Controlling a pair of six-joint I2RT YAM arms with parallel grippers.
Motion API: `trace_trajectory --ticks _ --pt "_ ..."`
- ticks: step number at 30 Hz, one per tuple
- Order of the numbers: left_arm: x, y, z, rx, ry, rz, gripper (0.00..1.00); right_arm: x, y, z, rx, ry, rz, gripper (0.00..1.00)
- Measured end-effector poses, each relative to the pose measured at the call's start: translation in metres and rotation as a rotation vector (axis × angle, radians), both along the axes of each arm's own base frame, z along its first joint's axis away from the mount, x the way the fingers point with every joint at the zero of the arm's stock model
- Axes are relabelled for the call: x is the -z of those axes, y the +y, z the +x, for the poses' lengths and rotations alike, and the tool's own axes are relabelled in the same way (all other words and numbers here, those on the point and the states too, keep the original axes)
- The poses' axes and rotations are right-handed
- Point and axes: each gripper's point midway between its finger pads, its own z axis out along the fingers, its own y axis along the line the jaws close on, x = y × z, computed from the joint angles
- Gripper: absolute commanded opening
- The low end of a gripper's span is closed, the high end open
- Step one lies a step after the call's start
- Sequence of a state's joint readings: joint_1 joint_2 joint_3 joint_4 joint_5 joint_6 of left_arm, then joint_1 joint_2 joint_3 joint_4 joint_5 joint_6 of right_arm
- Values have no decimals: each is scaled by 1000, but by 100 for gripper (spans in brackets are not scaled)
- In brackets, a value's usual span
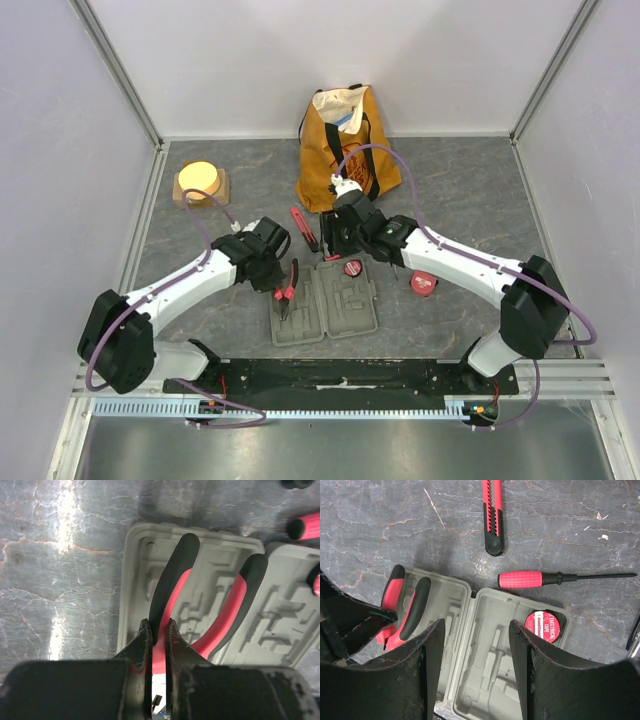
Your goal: Pack the tool kit
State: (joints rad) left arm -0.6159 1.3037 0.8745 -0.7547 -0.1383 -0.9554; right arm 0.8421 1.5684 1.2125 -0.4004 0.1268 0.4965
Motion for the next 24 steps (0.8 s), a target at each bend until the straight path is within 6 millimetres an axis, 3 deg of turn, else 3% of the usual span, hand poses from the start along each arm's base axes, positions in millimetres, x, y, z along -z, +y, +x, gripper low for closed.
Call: trace_trajectory --ticks 10,13,15,16,17,20,24 --pt "31 12 -17 -71 58 106 2 4 6 -5 -27 7 16 61" --pt "36 12 -20 -77 76 120 7 6 7 -6 -32 7 14 61" --pt "37 10 -21 -80 75 115 17 6 7 -5 -35 6 13 61" --pt "37 9 -22 -78 75 113 29 6 7 -5 -36 5 13 61" --pt "37 8 -24 -77 74 111 34 7 8 -5 -38 6 12 61" --pt "38 6 -28 -86 79 95 43 11 9 -6 -45 15 10 61" --pt "38 4 -29 -88 85 83 44 13 10 -7 -51 21 10 61"
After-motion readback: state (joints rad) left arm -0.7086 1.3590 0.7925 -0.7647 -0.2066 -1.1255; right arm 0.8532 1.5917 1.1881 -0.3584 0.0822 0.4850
